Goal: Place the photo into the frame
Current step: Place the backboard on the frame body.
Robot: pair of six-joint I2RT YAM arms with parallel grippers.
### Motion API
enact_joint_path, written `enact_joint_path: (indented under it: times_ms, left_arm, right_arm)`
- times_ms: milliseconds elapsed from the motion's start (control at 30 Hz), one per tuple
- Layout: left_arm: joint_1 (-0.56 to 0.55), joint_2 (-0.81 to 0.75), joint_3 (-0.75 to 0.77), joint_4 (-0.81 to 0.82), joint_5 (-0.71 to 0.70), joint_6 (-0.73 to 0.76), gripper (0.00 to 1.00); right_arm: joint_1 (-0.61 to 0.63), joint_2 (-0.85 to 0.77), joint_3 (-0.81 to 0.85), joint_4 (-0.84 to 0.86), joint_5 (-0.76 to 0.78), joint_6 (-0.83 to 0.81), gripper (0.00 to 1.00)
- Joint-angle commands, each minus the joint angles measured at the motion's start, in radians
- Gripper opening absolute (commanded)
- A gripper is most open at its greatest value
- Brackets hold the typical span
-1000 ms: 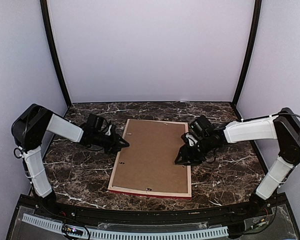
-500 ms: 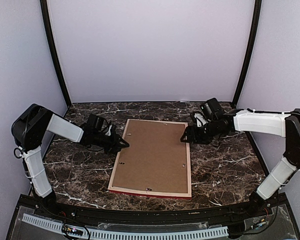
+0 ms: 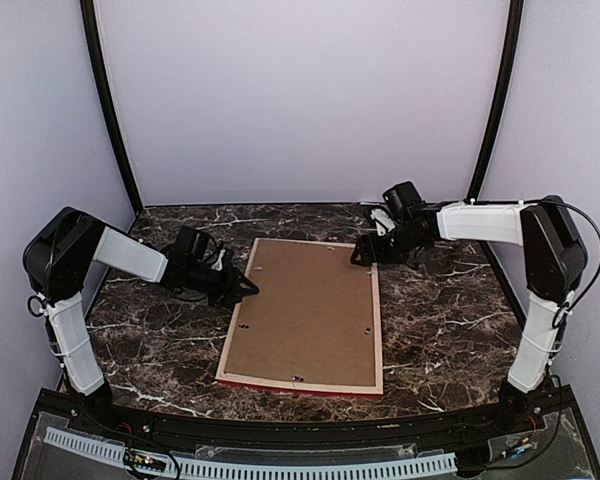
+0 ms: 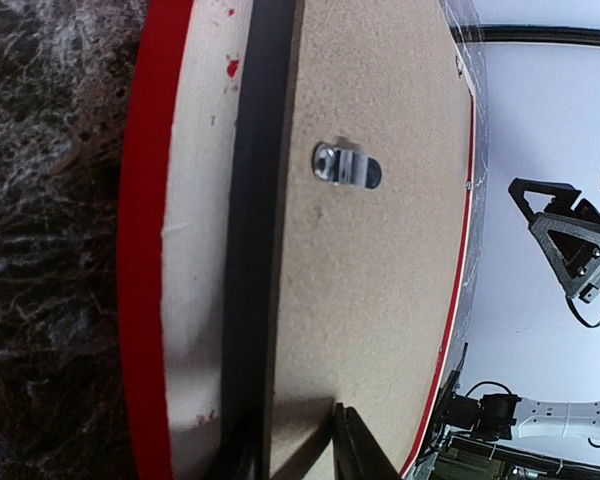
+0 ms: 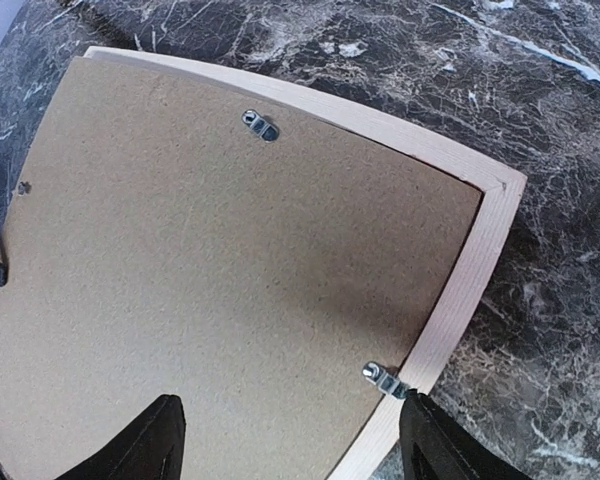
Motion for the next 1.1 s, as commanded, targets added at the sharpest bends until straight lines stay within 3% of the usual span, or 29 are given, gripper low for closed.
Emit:
enact_joint_path:
  times_ms: [0,567,1067]
  left_arm:
    - [-0.012,-0.017,0.026,-0.04,0.023,0.029,0.26]
    - [-0.018,-0.002,0.043,-0.048,0.025,0.034,0.26]
    - [-0.022,-0.002,0.044,-0.048,0.011,0.031,0.26]
  right_arm:
    - [-0.005,0.062,0.068,0.0,-0.001,-0.057,0.75]
    - [-0.011,0.189,0.131,-0.054,-0.024,-0.114,0.73]
    - [-0.011,0.165,0.1,-0.117,-0.013,-0.013,0.66]
